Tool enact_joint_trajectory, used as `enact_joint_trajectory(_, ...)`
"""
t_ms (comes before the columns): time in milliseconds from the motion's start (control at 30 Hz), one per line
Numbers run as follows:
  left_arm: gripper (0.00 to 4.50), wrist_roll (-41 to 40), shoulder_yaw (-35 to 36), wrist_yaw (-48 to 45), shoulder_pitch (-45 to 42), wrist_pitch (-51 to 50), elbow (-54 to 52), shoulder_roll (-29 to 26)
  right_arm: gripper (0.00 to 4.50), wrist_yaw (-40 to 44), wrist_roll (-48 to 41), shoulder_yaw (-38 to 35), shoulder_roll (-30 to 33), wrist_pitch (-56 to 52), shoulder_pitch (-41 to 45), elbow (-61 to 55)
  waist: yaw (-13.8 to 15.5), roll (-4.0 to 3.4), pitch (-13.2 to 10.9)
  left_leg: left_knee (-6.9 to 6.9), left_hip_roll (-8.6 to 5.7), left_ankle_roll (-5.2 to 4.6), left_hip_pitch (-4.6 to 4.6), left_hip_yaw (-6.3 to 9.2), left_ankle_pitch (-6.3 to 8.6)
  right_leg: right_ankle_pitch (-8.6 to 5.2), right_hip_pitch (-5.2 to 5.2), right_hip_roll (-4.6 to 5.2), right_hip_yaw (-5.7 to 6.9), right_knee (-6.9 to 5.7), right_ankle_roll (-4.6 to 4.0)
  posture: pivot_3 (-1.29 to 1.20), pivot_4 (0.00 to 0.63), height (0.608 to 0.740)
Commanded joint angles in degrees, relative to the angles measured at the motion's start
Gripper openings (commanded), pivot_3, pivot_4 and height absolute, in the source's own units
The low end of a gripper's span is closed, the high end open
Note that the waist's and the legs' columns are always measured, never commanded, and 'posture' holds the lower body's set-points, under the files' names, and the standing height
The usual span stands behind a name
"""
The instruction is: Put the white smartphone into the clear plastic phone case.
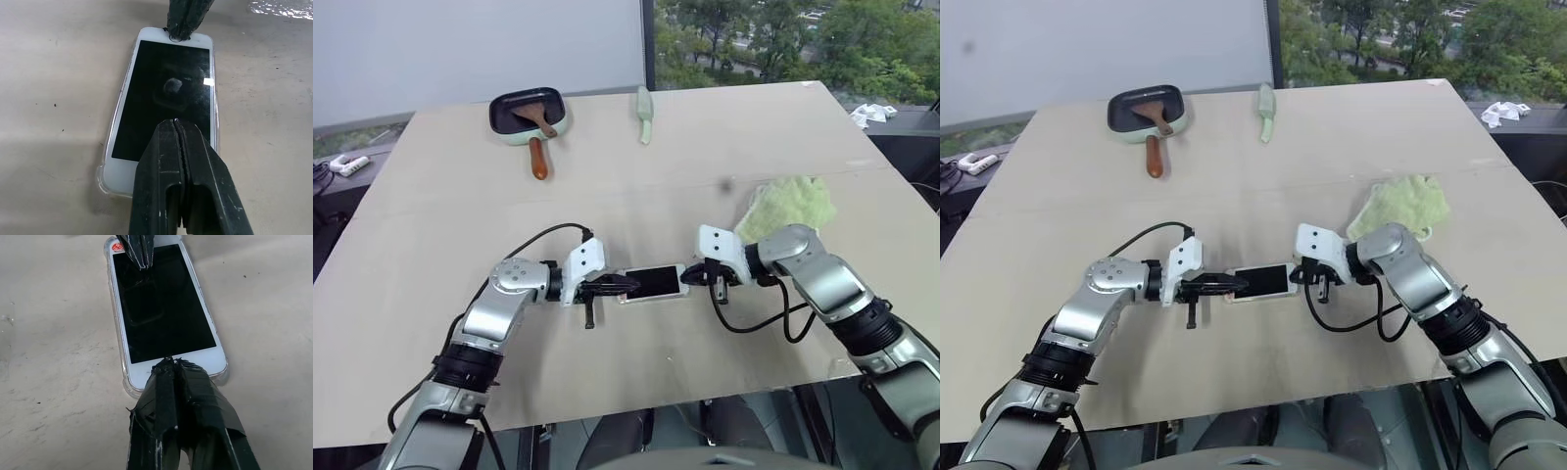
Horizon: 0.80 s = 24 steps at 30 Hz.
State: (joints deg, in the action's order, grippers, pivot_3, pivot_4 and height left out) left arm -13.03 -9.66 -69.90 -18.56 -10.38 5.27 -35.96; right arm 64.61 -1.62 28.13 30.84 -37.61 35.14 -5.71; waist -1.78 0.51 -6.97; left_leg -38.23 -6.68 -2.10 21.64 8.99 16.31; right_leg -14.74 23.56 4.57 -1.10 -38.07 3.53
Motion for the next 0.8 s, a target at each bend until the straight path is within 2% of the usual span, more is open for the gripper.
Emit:
enact_joint_trajectory(33,0.00,-0.19,0.28,0.07,0.58,-0.29,-1.80,-0.83,0.03,0.95,1.88,7.55,-0.31,-6.99,-2.69,3.06,-0.06,0.00,0.25,0.01,0.00,0.00,0.00,0.00,0.00,0.00,0.00,0.00,0.00,0.01,0.00,0.00,0.150,0.740)
enact_joint_trajectory(367,0.00,-0.32,0.35,0.21,0.87,-0.61,-2.24,-1.16,0.03,-1.14,2.10,8.53,-2.47,-13.66,-0.42,4.71,-0.24,-0.04,0.60,0.03,0.00,-0.01,-0.14,0.01,0.01,0.00,-0.15,0.00,-0.01,0.03,0.00,0.00,0.150,0.740)
enact_joint_trajectory(467,0.00,-0.34,0.36,0.26,0.85,-0.69,-2.33,-1.20,0.03,-1.55,2.55,9.35,-3.10,-14.66,0.00,5.53,-0.38,-0.05,0.58,0.15,0.00,-0.01,-0.38,-0.01,0.02,-0.01,-0.31,0.00,-0.05,0.03,-0.01,0.00,0.150,0.740)
enact_joint_trajectory(567,0.00,-0.33,0.45,0.28,0.90,-0.68,-2.35,-1.29,0.03,-1.66,3.27,10.34,-2.86,-14.93,0.28,6.11,-0.38,-0.04,0.60,0.58,0.00,-0.28,-1.12,-0.05,0.18,-0.03,-0.85,0.00,-0.14,0.17,-0.02,0.00,0.150,0.740)
enact_joint_trajectory(800,0.00,-0.34,0.51,0.26,1.05,-0.73,-2.36,-1.41,0.03,-1.46,4.05,12.21,-2.11,-14.80,1.08,6.33,-0.30,-0.10,0.59,0.74,0.00,-0.25,-1.19,-0.04,0.16,-0.03,-0.86,0.01,-0.14,0.22,-0.02,0.00,0.150,0.740)
